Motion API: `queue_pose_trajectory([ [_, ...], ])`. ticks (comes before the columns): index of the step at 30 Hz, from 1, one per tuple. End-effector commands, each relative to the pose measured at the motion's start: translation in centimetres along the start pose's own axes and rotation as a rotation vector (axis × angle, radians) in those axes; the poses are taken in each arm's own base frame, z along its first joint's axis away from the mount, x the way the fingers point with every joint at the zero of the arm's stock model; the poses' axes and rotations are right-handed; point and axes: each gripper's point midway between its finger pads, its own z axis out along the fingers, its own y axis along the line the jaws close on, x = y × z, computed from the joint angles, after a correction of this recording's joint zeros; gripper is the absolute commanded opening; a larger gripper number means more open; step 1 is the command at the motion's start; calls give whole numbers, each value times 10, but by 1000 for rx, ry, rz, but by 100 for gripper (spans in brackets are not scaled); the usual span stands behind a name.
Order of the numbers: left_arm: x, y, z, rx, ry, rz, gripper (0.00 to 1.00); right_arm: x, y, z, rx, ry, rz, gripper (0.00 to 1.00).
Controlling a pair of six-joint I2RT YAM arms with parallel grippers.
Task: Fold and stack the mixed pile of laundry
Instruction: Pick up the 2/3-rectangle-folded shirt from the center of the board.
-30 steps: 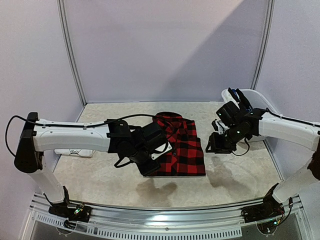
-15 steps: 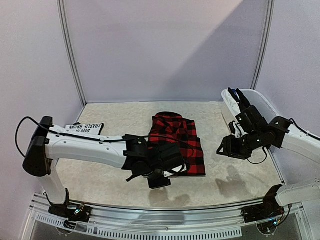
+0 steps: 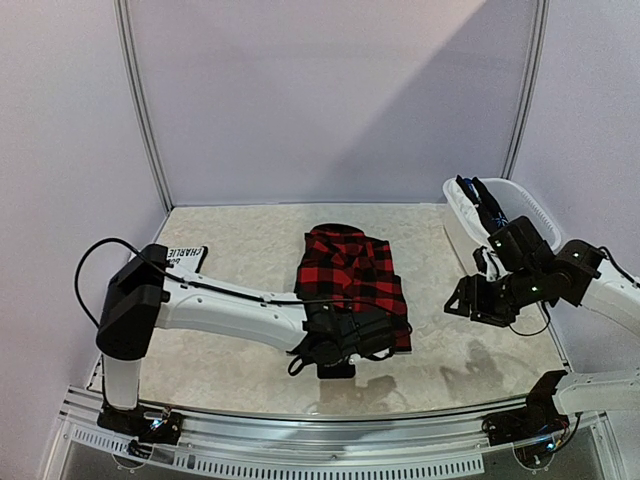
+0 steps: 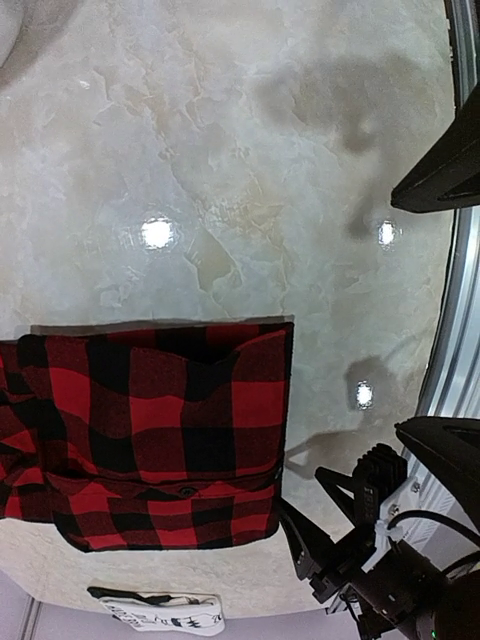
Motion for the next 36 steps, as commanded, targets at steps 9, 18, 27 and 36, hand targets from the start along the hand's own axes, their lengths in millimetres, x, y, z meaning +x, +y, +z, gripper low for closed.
queue_pose_trajectory([
  [9,-1,10,43,-119,37,59,51,3,-10,2,54,17,18,72],
  [18,2,17,67,-123,43,30,33,-5,-1,8,60,32,14,72],
  [27,-1,19,69,-111,31,14,0,-14,8,9,64,33,-3,72],
  [36,9,4,41,-68,34,-15,0,-25,13,4,73,8,-34,72],
])
